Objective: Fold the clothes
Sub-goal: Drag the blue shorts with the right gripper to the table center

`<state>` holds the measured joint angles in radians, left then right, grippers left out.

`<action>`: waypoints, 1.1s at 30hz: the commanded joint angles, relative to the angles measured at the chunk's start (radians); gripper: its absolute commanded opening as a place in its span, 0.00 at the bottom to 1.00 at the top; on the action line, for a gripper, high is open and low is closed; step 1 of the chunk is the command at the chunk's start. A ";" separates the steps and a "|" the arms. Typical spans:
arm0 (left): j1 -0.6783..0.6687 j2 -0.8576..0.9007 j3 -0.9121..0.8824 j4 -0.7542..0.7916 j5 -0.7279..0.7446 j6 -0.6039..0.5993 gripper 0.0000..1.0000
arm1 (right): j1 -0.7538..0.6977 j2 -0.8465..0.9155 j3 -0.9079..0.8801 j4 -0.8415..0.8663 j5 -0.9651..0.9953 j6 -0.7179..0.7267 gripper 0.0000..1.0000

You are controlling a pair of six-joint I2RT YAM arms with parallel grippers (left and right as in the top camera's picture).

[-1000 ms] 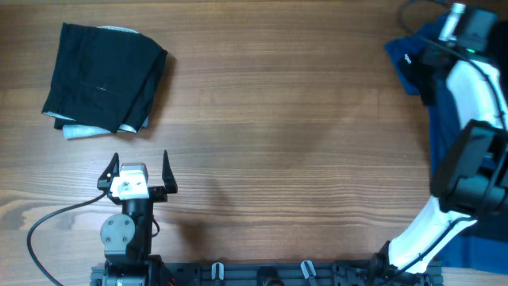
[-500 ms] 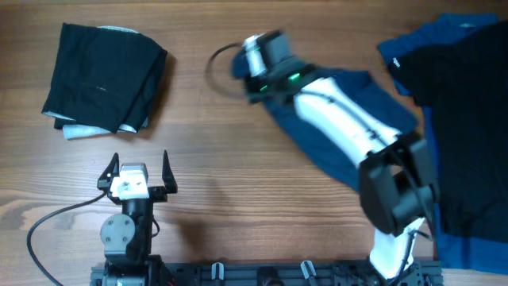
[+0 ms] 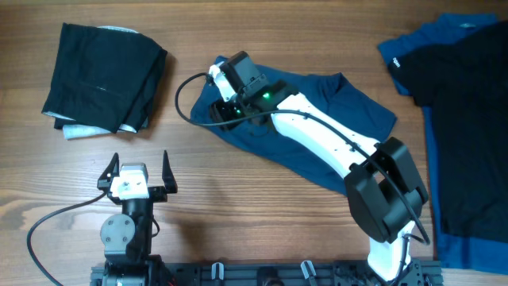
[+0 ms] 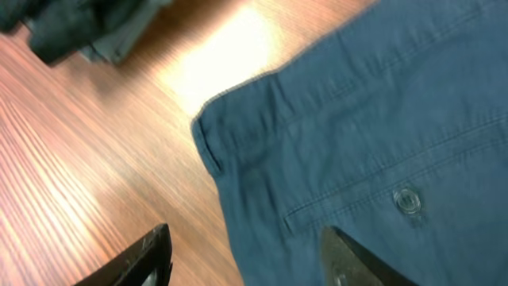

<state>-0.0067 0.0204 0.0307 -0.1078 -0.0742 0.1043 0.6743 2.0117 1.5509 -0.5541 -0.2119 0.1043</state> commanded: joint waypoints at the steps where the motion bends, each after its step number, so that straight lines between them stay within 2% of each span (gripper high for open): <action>1: -0.005 -0.006 -0.006 0.004 -0.002 0.016 1.00 | -0.112 -0.069 -0.001 -0.118 0.014 0.068 0.60; 5: -0.005 -0.006 -0.006 0.004 -0.002 0.016 1.00 | -0.271 -0.091 -0.001 -0.303 0.019 0.082 0.58; 7: -0.005 -0.006 -0.006 0.004 -0.002 0.016 1.00 | -0.399 -0.087 -0.003 -0.385 0.087 0.082 0.58; 12: -0.005 -0.006 -0.006 0.004 -0.002 0.016 1.00 | -0.580 -0.087 -0.003 -0.375 0.085 0.082 0.60; 13: -0.005 -0.006 -0.006 0.004 -0.002 0.016 1.00 | -0.612 -0.087 -0.003 -0.370 0.085 0.082 0.64; 14: -0.005 -0.006 -0.006 0.004 -0.002 0.016 1.00 | -0.636 -0.087 -0.003 -0.366 0.086 0.081 0.74; 16: -0.005 -0.006 -0.006 0.004 -0.002 0.016 1.00 | -0.668 -0.087 -0.003 -0.364 0.085 0.082 0.88; 17: -0.005 -0.006 -0.006 0.004 -0.002 0.016 1.00 | -0.676 -0.087 -0.003 -0.365 0.086 0.079 0.99; 22: -0.005 -0.006 -0.006 0.004 -0.002 0.016 1.00 | -0.689 -0.087 -0.004 -0.377 0.192 0.079 0.99; 33: -0.005 -0.006 -0.006 0.004 -0.002 0.016 1.00 | -0.689 -0.087 -0.004 -0.363 0.198 0.079 1.00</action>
<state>-0.0067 0.0204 0.0307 -0.1078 -0.0742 0.1043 -0.0113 1.9415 1.5509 -0.9207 -0.0391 0.1825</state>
